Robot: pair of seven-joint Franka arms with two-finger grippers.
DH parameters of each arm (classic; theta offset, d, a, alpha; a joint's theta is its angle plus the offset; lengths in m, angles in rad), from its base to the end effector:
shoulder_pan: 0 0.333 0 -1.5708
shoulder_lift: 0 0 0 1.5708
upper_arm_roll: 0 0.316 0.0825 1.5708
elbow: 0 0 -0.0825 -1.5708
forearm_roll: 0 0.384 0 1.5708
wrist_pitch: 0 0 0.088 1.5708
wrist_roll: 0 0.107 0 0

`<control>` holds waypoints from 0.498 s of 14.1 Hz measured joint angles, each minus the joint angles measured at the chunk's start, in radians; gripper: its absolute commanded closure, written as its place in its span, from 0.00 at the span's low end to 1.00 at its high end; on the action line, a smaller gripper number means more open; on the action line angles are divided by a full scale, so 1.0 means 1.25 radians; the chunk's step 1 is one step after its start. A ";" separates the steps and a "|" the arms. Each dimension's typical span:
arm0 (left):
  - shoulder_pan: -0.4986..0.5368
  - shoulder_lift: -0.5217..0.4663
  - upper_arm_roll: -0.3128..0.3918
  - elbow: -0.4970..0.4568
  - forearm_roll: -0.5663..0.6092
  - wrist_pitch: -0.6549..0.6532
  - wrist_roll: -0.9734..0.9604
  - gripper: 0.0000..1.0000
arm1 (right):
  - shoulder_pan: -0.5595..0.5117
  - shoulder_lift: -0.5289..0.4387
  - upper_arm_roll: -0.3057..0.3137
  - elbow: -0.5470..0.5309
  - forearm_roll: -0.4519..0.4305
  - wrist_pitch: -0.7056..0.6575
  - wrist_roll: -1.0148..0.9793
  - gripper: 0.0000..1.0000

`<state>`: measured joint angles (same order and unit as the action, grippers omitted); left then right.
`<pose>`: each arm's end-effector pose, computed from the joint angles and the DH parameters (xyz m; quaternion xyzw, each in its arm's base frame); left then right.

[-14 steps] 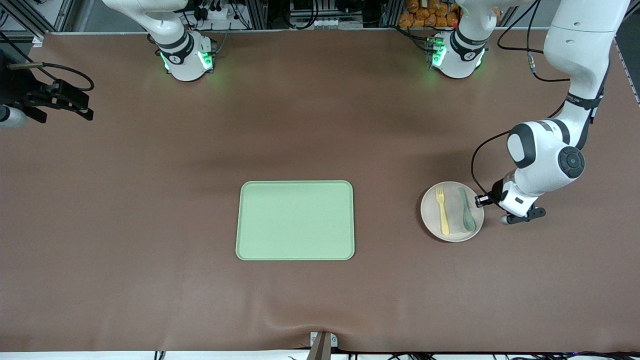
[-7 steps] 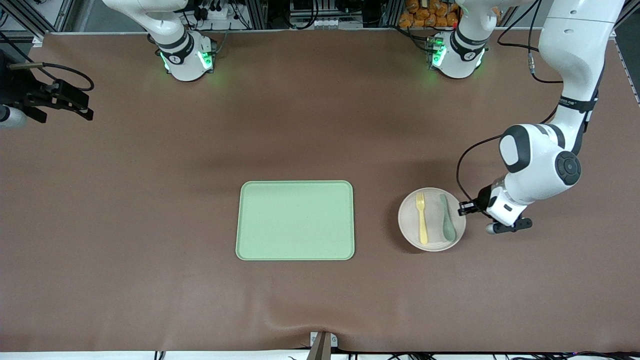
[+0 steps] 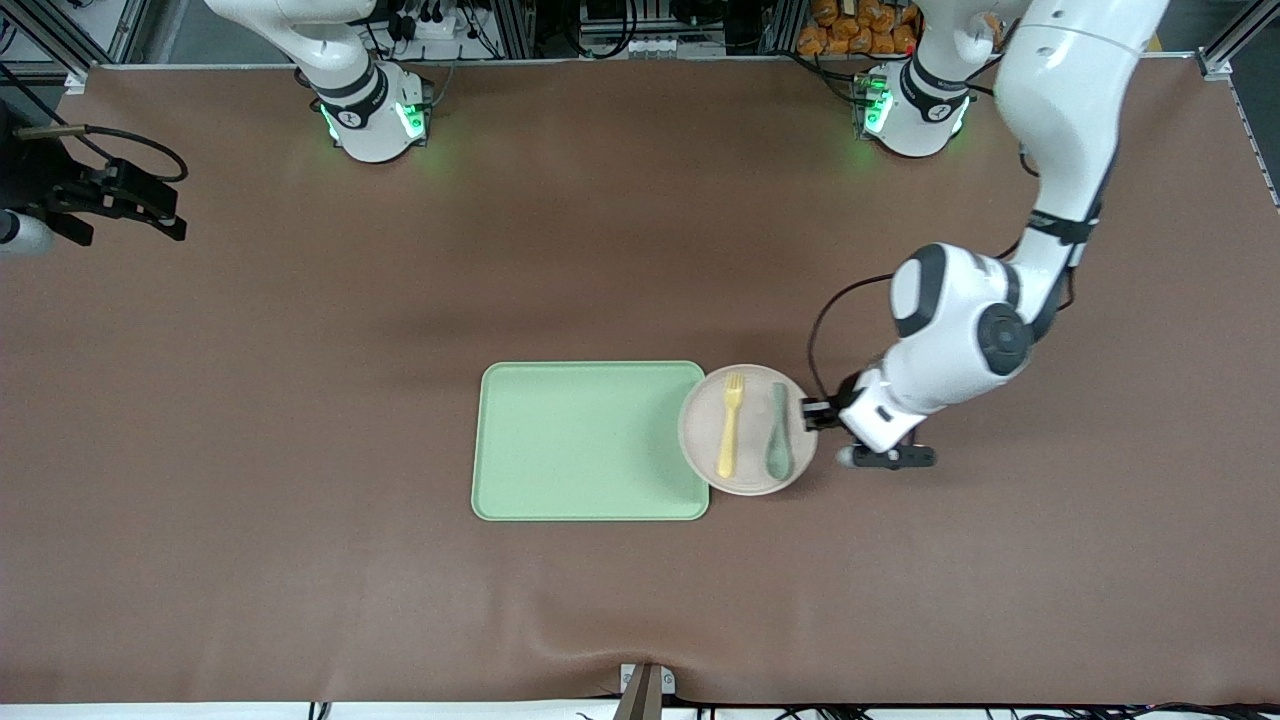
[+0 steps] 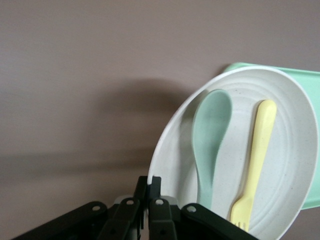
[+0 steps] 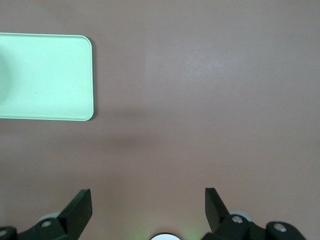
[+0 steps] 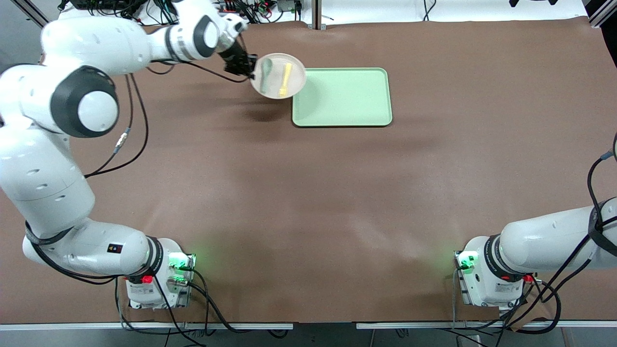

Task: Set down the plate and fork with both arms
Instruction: 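Slide the white plate onto the green tray with the left gripper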

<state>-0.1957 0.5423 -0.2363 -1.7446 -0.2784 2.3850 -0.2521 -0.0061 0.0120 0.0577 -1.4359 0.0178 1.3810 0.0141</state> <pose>0.6200 -0.2710 0.2827 0.9855 0.0263 -0.0051 0.1675 0.5371 0.0297 0.6643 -0.9992 -0.0201 0.0337 0.0080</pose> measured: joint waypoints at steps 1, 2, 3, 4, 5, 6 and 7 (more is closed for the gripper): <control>-0.031 0.020 0.000 0.022 0.000 0.001 -0.036 1.00 | -0.001 0.000 0.000 0.000 0.000 -0.003 0.000 0.00; -0.060 0.040 0.000 0.043 0.000 0.004 -0.066 1.00 | -0.002 0.000 0.000 0.000 0.000 -0.004 0.000 0.00; -0.084 0.060 0.001 0.061 0.000 0.011 -0.085 1.00 | -0.003 0.000 0.000 0.000 0.000 -0.004 0.000 0.00; -0.102 0.077 0.001 0.073 0.000 0.025 -0.092 1.00 | -0.003 0.000 0.000 0.000 0.000 -0.004 0.000 0.00; -0.116 0.093 0.001 0.080 0.000 0.050 -0.095 1.00 | -0.003 0.000 0.000 0.000 0.000 -0.004 0.000 0.00; -0.127 0.108 0.001 0.082 0.000 0.076 -0.096 1.00 | -0.003 0.000 0.000 0.000 0.000 -0.004 0.000 0.00; -0.135 0.122 0.001 0.083 0.000 0.102 -0.096 1.00 | -0.003 0.000 0.000 0.000 0.000 -0.004 0.000 0.00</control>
<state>-0.3642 0.6950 -0.2345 -1.6406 -0.2784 2.5121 -0.3719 -0.0104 0.0123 0.0573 -1.4359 0.0178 1.3754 0.0141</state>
